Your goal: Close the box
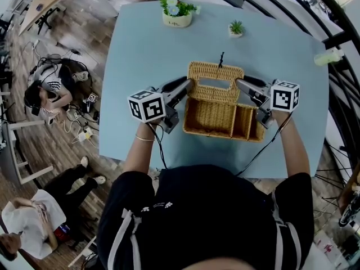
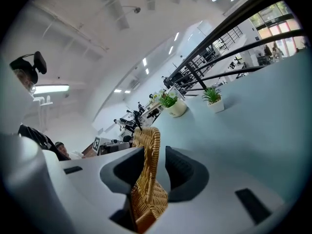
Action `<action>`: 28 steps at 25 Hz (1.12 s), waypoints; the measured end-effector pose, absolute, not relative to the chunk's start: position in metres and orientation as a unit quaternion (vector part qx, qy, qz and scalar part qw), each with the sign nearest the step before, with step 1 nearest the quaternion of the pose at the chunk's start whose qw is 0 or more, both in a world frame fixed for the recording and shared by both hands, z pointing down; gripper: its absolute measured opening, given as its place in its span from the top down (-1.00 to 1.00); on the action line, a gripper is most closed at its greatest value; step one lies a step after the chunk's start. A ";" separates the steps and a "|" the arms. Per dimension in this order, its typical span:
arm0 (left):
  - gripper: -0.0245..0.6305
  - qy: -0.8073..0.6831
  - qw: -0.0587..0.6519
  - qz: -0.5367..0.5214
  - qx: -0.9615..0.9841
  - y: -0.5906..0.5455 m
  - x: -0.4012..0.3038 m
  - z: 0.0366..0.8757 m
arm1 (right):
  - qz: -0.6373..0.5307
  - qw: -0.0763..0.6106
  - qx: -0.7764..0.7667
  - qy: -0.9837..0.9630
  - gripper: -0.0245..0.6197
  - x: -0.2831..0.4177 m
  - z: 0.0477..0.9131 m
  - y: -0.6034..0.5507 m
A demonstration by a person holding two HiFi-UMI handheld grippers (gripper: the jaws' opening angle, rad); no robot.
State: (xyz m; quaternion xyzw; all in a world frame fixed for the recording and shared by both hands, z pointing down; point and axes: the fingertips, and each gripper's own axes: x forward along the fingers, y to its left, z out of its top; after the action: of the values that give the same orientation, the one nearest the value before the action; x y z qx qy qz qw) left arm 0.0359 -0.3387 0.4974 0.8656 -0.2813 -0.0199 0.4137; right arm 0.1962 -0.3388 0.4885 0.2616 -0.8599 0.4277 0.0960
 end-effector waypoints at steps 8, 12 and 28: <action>0.69 -0.279 0.383 0.002 0.880 -0.329 0.035 0.485 | 0.371 0.106 0.254 -0.887 0.58 0.186 0.460 -0.330; 0.69 -0.277 0.376 0.008 0.884 -0.321 0.035 0.481 | 0.355 0.106 0.258 -0.892 0.61 0.188 0.451 -0.322; 0.69 -0.310 0.340 -0.003 0.888 -0.291 0.023 0.461 | 0.301 0.130 0.275 -0.904 0.69 0.186 0.433 -0.284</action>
State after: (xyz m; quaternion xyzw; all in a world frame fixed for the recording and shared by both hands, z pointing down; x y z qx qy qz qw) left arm 0.0232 -0.2905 0.4613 0.8879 -0.3096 -0.0031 0.3403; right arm 0.1861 -0.2836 0.4330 0.2753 -0.9036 0.3011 0.1303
